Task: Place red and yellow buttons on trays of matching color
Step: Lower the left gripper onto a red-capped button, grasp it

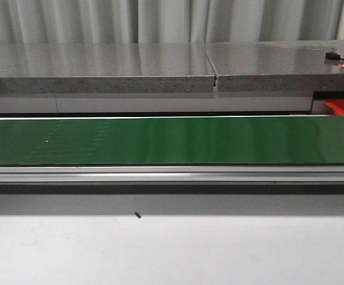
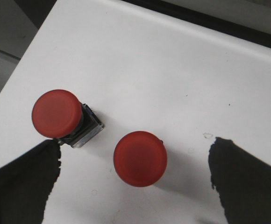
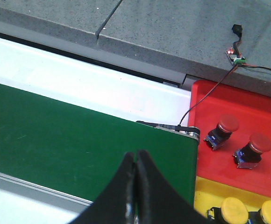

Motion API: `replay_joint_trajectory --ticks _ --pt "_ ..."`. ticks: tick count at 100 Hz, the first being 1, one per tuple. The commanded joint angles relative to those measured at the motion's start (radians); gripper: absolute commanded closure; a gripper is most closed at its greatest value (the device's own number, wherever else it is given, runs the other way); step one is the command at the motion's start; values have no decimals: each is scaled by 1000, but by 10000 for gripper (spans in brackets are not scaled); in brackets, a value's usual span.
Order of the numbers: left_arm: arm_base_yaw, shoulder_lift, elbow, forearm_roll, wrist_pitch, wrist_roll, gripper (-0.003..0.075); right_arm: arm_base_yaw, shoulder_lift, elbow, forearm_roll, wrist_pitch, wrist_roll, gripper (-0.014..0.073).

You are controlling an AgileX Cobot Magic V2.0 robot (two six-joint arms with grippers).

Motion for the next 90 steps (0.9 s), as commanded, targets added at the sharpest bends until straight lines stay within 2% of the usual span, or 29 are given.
replay_joint_trajectory --ticks 1,90 --pt "-1 -44 -33 -8 -64 -3 103 2 -2 -25 -4 -66 -7 662" --pt "-31 77 -39 -17 -139 -1 103 2 -2 -25 -4 -66 -7 662"
